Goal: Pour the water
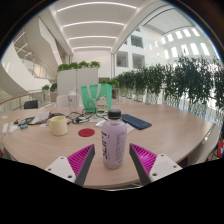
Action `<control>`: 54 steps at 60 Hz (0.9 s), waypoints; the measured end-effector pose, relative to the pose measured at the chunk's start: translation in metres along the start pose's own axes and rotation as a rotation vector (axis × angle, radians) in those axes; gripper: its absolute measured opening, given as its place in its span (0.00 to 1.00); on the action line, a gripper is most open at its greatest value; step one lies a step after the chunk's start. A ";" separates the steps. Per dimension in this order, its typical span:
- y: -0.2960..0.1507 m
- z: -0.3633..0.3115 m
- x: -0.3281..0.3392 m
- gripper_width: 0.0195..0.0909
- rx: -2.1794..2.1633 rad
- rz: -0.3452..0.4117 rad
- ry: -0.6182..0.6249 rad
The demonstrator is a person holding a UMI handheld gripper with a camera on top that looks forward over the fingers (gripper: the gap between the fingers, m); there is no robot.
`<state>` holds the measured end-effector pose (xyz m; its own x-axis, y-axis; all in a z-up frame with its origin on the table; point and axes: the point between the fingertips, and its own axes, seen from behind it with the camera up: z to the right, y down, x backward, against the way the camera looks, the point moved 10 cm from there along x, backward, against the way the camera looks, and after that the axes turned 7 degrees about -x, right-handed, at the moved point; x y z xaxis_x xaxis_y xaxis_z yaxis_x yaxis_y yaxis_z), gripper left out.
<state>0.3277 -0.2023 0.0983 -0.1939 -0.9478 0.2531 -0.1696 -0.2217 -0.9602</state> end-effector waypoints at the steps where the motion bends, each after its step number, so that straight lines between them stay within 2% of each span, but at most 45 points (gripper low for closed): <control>1: 0.002 0.002 -0.011 0.82 -0.007 0.001 -0.004; 10: 0.014 0.004 -0.075 0.79 -0.023 0.025 -0.052; 12: 0.020 0.001 -0.082 0.70 -0.015 0.015 -0.064; 14: 0.024 0.002 -0.087 0.51 -0.004 0.002 -0.059; 23: 0.024 0.003 -0.086 0.41 -0.022 0.012 -0.040; 30: 0.017 0.008 -0.084 0.30 -0.071 -0.052 -0.004; 36: -0.033 0.020 -0.089 0.27 -0.131 -0.049 0.008; 43: -0.119 0.011 -0.105 0.27 -0.043 0.013 0.036; 48: -0.185 -0.011 -0.121 0.27 0.128 0.074 0.061; 50: -0.197 -0.030 -0.134 0.27 0.245 0.103 0.082; 54: -0.230 -0.053 -0.147 0.27 0.511 0.111 0.096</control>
<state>0.3439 0.0005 0.2881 -0.2760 -0.9519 0.1334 0.3443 -0.2275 -0.9109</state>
